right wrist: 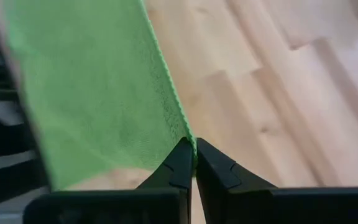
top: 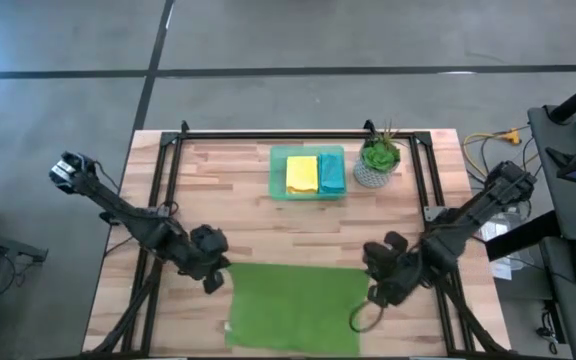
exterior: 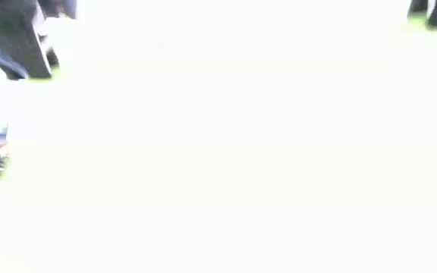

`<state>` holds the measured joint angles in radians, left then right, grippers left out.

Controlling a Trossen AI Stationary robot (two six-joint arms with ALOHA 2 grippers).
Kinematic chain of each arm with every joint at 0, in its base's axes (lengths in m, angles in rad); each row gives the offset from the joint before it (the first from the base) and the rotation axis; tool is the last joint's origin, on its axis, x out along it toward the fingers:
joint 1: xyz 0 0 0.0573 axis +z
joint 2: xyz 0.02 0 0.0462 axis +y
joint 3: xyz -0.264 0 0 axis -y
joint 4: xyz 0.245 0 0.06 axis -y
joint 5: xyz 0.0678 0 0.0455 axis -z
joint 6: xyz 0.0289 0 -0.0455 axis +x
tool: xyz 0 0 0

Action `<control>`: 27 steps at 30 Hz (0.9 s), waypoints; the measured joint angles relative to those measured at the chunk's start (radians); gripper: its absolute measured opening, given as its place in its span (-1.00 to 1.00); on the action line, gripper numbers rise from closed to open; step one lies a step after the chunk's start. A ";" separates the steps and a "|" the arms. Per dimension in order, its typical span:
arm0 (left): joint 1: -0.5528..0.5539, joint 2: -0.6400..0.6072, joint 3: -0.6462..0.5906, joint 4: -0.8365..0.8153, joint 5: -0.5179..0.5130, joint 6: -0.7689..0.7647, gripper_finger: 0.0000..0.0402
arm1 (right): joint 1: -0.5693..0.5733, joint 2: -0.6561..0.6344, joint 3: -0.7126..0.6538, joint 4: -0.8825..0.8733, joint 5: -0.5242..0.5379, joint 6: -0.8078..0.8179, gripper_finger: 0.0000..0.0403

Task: Fold microfiber towels
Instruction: Fold the green microfiber cloth

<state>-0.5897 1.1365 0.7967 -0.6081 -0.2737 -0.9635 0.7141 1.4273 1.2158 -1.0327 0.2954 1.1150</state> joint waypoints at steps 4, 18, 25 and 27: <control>0.037 0.046 -0.029 0.005 -0.055 0.004 -1.00 | -0.076 -0.007 -0.106 0.040 -0.006 -0.066 -0.96; 0.279 0.158 -0.089 0.023 -0.161 0.166 -1.00 | -0.393 -0.014 -0.349 0.278 -0.022 -0.357 -0.96; 0.410 0.219 -0.094 0.050 -0.162 0.240 -0.99 | -0.527 -0.010 -0.371 0.320 -0.022 -0.481 -0.96; 0.439 0.228 -0.094 0.065 -0.166 0.271 -0.95 | -0.565 -0.009 -0.371 0.326 -0.023 -0.506 -0.95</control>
<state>-0.1507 1.3641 0.7025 -0.5427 -0.4394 -0.6930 0.1487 1.4178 0.8444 -0.7065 0.2723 0.6086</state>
